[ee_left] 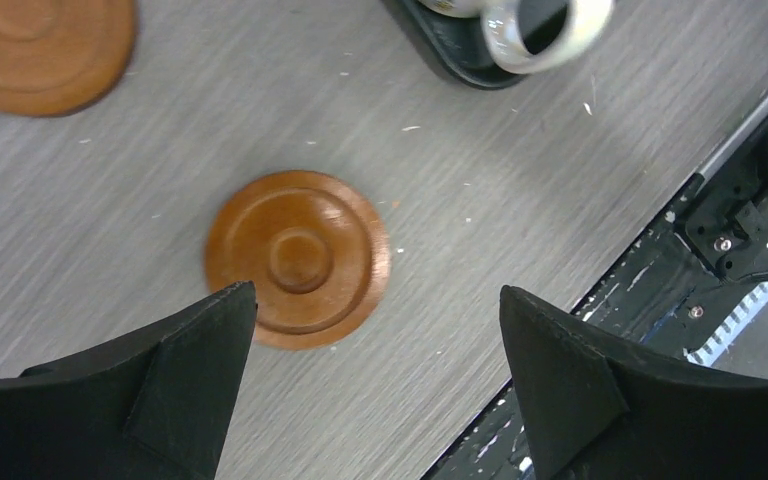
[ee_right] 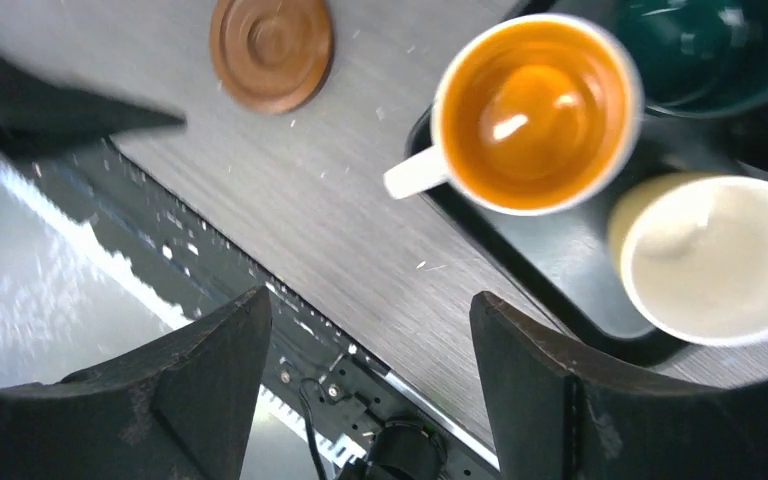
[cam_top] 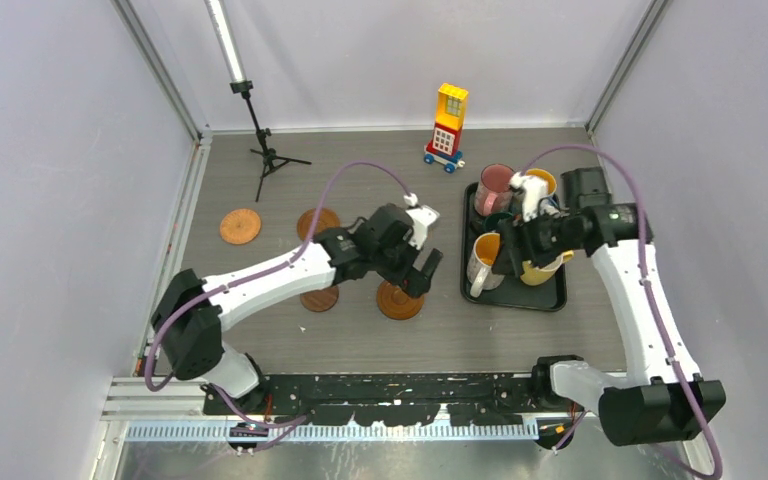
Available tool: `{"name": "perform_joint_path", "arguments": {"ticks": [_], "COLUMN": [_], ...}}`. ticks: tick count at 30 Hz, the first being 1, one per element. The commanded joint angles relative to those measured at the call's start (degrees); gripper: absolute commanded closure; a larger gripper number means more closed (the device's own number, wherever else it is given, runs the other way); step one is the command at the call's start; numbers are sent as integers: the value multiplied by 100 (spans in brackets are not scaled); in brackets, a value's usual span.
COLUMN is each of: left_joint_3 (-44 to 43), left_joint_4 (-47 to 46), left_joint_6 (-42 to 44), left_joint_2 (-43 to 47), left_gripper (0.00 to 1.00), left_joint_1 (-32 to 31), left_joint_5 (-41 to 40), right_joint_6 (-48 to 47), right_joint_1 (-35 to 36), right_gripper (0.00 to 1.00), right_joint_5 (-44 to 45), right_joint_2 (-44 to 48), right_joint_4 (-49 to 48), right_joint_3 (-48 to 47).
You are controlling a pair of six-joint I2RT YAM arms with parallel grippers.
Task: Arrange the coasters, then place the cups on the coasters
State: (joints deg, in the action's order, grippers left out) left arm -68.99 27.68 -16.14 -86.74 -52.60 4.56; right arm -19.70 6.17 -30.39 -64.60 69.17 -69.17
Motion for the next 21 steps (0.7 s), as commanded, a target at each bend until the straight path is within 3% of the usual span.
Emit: {"name": "perform_joint_path", "arguments": {"ticks": [1,7,11,18,21], "left_joint_3": [-334,-1195,-1885,-2886,-3230], "left_joint_4": [-394,-422,-310,-204,-115], "left_joint_6": [-199,-325,-365,-380,-245], "left_joint_2": [-461,-1368,-2003,-2989,-3344], "left_gripper": [6,7,9,13,17], "left_joint_1": [-597,-1204,-1375,-1455,-1460], "left_joint_5": [-599,-951,-1252,-1588,-1694], "right_joint_6": [586,1707,2581,3291,3262], "right_joint_1": [-1111,-2187,-2329,-2387,-2394], "right_gripper": [22,13,11,6,6], "right_joint_5": [-487,-278,256,933,794], "right_joint_2": [-30,-320,-567,-615,-617], "right_joint_4": [-6,-657,-1077,-1463,-1514], "right_joint_3": [-647,-1135,-1482,-1866,-1917]}}
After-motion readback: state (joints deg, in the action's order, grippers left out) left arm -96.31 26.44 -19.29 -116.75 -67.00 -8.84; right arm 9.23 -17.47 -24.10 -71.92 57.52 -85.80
